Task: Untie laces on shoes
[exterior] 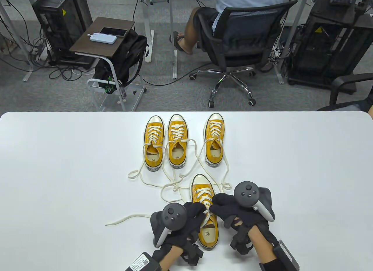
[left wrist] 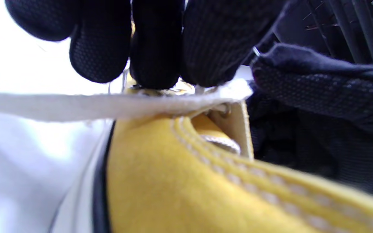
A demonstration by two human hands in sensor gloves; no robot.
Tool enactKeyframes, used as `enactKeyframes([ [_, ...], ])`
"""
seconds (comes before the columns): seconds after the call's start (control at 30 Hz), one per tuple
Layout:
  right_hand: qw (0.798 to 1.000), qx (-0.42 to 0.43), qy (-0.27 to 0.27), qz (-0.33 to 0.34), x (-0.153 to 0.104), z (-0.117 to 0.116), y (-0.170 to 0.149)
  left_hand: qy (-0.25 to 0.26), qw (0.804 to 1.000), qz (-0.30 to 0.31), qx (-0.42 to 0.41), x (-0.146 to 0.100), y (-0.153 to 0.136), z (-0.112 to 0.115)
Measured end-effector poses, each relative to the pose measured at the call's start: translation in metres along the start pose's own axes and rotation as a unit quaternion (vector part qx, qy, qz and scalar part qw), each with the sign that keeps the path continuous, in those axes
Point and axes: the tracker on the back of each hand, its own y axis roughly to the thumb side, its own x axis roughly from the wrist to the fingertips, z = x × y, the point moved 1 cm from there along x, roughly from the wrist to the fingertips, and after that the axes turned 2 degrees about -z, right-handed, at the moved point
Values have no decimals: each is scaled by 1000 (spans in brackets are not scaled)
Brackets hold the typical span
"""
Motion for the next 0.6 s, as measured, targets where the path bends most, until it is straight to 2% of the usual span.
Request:
enactKeyframes([
  [0.07, 1000, -23, -12, 4, 1, -6, 5, 2, 1000, 5, 8, -1, 1, 0],
  [0.17, 997, -37, -63, 18, 1, -3, 7, 6, 1000, 5, 11, -2, 1, 0],
  [0.3, 1000, -16, -22, 15, 1, -5, 3, 9, 1000, -12, 13, -2, -2, -1],
  [0.43, 1000, -9, -20, 12, 1, -5, 3, 25, 1000, -1, -6, -4, -2, -5],
  [0.6, 999, 31, -18, 5, 2, -5, -1, 5, 1000, -1, 5, 1, 3, 0],
])
